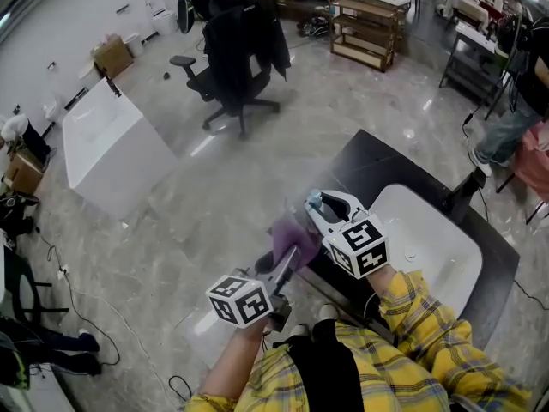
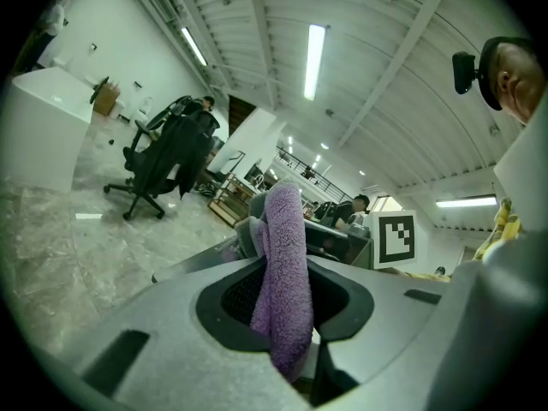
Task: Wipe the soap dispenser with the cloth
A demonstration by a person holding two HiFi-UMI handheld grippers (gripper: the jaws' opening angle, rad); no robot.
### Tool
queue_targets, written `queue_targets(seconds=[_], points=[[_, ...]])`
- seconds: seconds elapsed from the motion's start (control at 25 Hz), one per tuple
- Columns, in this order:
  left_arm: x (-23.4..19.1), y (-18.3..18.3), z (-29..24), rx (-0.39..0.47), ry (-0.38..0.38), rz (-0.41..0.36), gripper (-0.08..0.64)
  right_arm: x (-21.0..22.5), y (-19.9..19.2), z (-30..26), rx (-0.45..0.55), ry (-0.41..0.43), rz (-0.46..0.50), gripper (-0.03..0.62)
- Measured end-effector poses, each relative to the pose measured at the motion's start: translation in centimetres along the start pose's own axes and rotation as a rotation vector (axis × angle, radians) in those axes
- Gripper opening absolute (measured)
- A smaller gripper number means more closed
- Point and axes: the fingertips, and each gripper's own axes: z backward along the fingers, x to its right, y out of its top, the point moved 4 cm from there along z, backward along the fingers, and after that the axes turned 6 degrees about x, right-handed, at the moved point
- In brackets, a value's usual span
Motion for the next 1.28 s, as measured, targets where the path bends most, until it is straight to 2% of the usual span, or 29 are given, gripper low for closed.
queue_targets(seconds=[0.08, 0.2, 0.4, 0.56, 0.72, 0.96, 1.28], points=[[0.3, 0.2, -0.1, 0.003, -0.012, 0.001, 0.077, 0.0, 0.0, 0.0, 0.005, -0.013, -0.006, 0.107], [0.7, 0.6, -0.2, 0.008, -0.034, 0.006, 0.077, 0.0, -0.1, 0.2, 0.003, 0.025, -0.024, 0.107], [1.2, 1.2, -0.9, 0.032, -0.066, 0.036, 0.077, 0.1, 0.0, 2.9, 0.043, 0.050, -0.075, 0.147], [1.5, 1.3, -2.0, 0.058, -0.101, 0.084, 0.077, 0.8, -1.6, 5.2, 0.046, 0.014, -0.114, 0.147], [2.0, 1.0, -3.3, 0.042, -0.146, 0.132, 0.075, 2.2, -2.7, 7.0, 0.036, -0.041, -0.179, 0.147], [1.7, -0.2, -3.6, 0.044, -0.130, 0.148, 0.077, 3.1, -3.4, 8.9, 0.038, -0.090, -0.202, 0.147], [0.4, -2.0, -4.0, 0.010, -0.083, 0.203, 0.075, 3.4, -3.7, 9.4, 0.026, -0.091, -0.210, 0.147]])
